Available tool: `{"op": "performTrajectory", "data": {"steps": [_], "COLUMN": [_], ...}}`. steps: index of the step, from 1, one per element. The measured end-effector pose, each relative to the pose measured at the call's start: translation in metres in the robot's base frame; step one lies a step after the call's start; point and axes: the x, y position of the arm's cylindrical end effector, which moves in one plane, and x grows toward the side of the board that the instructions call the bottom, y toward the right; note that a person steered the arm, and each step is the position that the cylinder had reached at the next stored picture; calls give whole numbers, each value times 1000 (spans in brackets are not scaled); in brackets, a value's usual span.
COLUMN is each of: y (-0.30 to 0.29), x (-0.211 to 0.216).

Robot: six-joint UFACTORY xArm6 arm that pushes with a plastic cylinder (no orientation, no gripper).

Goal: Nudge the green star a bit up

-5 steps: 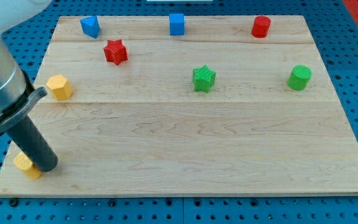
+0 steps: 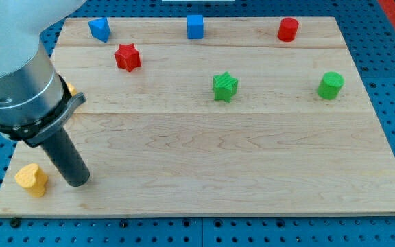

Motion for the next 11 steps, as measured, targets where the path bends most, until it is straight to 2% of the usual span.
{"op": "performTrajectory", "data": {"steps": [2,3,7,9,10,11], "y": [21,55,119,183,189,247], "x": [-76,-102,-116,-190,-217,-199]}}
